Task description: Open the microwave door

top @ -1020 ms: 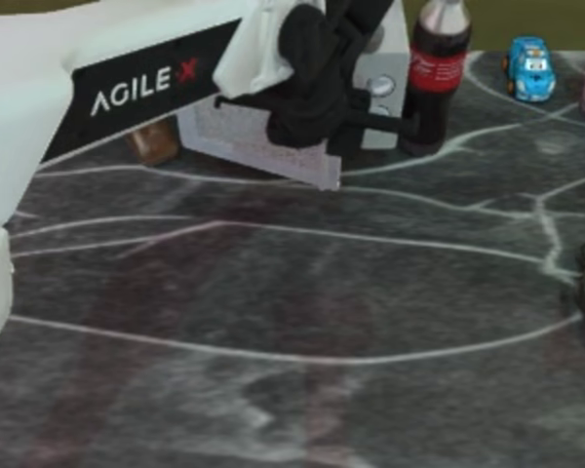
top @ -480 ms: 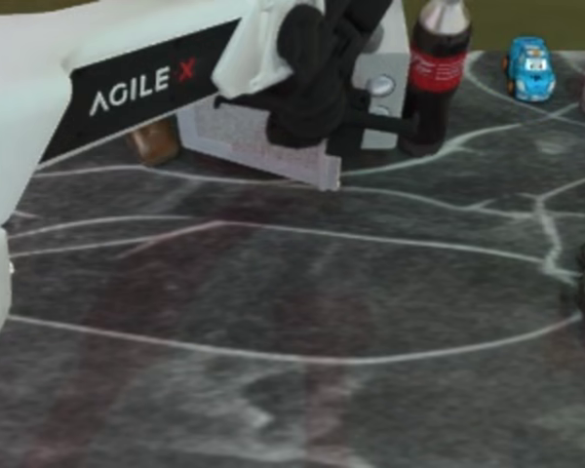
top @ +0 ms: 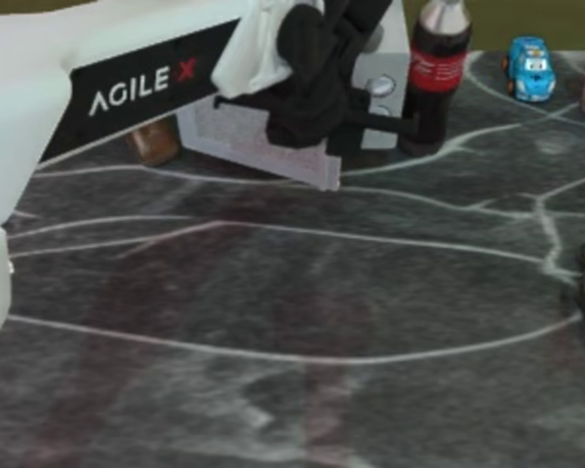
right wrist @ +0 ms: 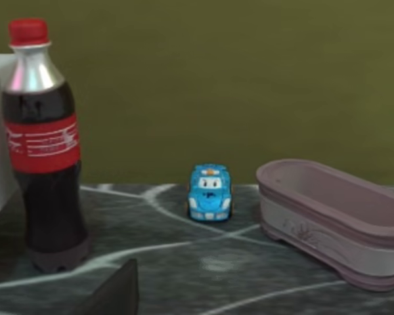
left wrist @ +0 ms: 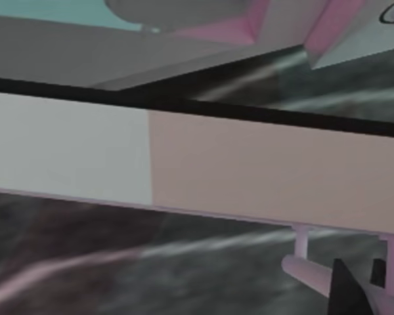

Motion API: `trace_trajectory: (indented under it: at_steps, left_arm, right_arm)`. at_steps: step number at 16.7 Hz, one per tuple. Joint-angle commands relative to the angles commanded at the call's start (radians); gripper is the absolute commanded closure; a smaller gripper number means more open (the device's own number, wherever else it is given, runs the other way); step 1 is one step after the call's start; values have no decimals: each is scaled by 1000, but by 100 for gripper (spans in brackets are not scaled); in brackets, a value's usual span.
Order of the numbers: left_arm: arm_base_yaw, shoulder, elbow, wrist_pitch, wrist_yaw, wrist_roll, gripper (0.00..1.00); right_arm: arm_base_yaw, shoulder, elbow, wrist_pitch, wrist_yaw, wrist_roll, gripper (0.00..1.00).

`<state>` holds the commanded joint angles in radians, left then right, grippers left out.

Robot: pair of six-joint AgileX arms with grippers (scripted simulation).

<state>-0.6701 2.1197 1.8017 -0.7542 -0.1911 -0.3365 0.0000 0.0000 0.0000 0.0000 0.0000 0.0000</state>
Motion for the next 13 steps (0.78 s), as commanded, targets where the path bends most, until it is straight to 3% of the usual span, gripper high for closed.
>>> trace_trajectory:
  at_steps: [6,13]
  left_arm:
    - [-7,0,-5,2,8,-3,100]
    - [14,-68,-105,51,44,81,100]
  right_arm:
    - [0,0,0,0,0,0,0]
    - [0,0,0,0,0,0,0]
